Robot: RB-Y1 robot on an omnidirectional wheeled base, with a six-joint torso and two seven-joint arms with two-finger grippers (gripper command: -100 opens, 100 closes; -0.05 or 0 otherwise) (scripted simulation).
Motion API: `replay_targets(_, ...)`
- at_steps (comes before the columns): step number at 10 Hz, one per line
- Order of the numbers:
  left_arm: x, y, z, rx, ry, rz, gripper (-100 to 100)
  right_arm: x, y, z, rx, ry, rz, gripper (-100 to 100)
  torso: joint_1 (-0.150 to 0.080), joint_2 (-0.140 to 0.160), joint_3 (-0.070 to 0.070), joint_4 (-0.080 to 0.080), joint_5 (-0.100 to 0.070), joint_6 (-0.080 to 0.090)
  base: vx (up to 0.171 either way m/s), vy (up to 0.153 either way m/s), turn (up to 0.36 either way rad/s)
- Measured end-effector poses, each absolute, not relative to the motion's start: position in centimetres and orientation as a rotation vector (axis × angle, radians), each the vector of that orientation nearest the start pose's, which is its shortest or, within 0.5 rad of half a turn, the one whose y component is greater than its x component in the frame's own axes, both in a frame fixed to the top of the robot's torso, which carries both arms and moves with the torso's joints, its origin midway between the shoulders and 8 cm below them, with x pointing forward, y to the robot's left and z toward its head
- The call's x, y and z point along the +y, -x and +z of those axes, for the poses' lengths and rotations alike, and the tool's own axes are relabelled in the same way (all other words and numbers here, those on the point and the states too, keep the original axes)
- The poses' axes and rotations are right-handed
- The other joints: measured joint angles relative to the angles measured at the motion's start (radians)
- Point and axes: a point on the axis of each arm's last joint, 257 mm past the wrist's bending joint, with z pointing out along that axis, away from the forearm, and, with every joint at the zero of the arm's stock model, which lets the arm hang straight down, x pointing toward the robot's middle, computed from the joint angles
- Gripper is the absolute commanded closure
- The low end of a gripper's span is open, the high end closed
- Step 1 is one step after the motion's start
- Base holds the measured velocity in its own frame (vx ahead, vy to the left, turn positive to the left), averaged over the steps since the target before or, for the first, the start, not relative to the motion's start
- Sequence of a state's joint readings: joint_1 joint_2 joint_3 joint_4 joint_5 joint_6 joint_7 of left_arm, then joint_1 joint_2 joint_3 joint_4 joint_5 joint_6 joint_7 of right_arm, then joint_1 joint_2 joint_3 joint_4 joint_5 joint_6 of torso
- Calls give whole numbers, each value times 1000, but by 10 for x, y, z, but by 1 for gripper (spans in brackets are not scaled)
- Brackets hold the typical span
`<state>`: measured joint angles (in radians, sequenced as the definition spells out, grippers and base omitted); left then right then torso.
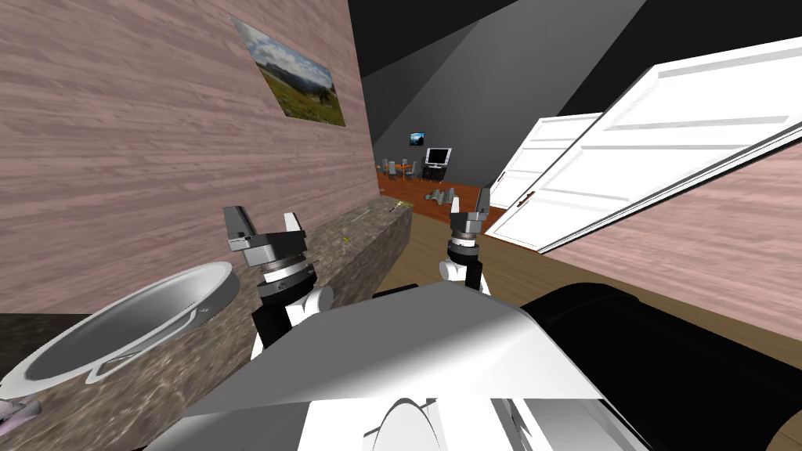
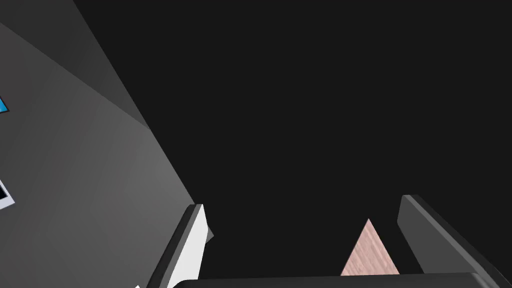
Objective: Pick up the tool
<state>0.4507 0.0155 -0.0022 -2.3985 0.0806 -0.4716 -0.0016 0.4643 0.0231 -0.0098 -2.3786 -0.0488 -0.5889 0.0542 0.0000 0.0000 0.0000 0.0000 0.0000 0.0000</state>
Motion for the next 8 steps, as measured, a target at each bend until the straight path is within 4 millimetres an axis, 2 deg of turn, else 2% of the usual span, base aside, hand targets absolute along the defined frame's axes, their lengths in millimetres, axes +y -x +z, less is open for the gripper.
replay_targets(3, 272, -334, 84, 550, 561, -1388, -100, -280, -303, 92, 419, -507, 1325, 0, 0, -1, 0, 0, 0, 0, 8, -3, -35)
replay_targets(8, 273, -373, 75, 695, 552, -1304, -100, -280, -303, 92, 419, -507, 1325, 0, 0, -1, -1, 0, 0, 0, 15, -8, -39)
